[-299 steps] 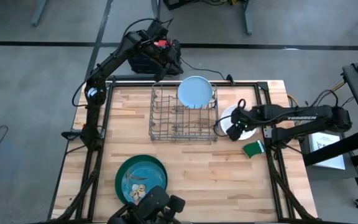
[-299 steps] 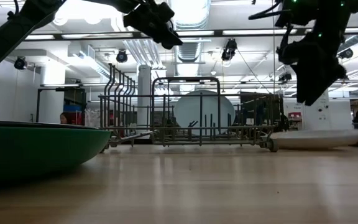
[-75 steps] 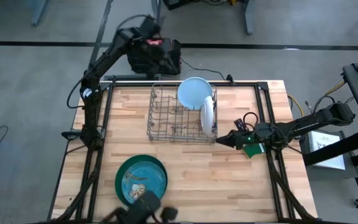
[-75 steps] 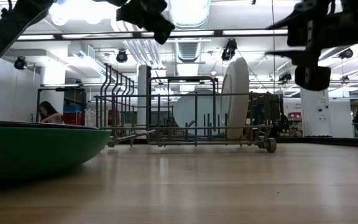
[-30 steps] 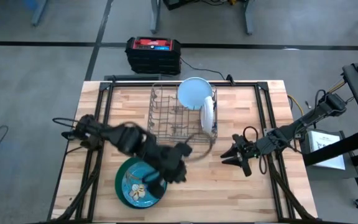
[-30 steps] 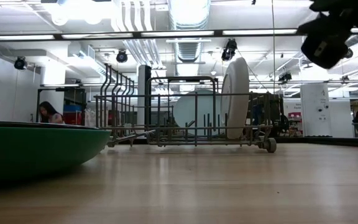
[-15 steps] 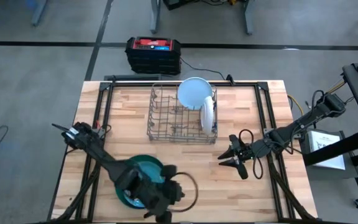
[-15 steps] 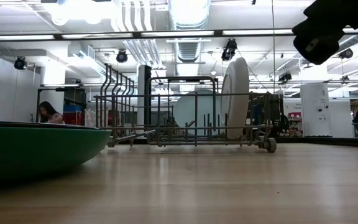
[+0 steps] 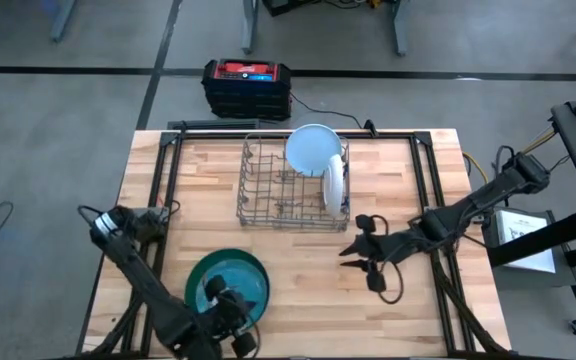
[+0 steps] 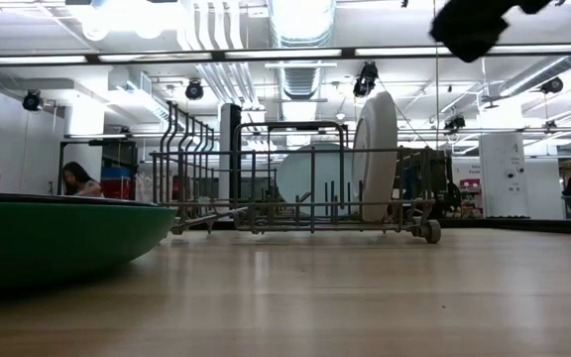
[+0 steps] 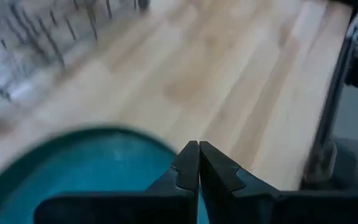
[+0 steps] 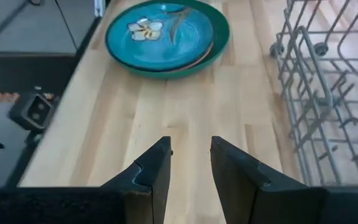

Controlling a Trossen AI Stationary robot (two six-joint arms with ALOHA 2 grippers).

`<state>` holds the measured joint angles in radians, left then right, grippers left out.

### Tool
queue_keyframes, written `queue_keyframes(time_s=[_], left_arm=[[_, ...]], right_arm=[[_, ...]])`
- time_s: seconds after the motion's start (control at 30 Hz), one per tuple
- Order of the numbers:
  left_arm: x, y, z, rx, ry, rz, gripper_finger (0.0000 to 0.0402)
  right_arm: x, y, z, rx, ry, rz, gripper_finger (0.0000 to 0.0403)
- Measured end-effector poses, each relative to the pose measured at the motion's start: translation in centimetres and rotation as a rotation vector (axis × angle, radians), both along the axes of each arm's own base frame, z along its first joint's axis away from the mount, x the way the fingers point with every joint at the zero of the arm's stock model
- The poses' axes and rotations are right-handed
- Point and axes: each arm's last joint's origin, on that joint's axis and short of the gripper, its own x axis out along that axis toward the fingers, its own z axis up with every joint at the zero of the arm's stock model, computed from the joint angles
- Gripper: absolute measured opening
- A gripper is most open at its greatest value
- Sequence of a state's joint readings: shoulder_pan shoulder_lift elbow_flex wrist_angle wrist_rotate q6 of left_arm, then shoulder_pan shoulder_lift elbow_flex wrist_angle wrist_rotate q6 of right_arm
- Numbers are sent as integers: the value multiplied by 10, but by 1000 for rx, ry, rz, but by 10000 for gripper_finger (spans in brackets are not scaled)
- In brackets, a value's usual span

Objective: Sort dishes
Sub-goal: Put the blue plate in the dishwasher rack

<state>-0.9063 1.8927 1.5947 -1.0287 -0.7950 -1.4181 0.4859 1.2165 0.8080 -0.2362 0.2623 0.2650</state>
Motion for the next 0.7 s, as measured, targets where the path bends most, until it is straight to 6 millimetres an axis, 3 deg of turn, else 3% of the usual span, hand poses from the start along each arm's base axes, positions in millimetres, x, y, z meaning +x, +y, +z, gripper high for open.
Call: queue_keyframes(time_s=[0.4, 0.7], left_arm=[[-57, -11, -40, -52, 314, 8, 0], [-95, -11, -68, -5, 340, 39, 0]], right_arm=[[86, 7, 10, -131, 8, 58, 84], [156, 7, -4, -165, 89, 17, 85]])
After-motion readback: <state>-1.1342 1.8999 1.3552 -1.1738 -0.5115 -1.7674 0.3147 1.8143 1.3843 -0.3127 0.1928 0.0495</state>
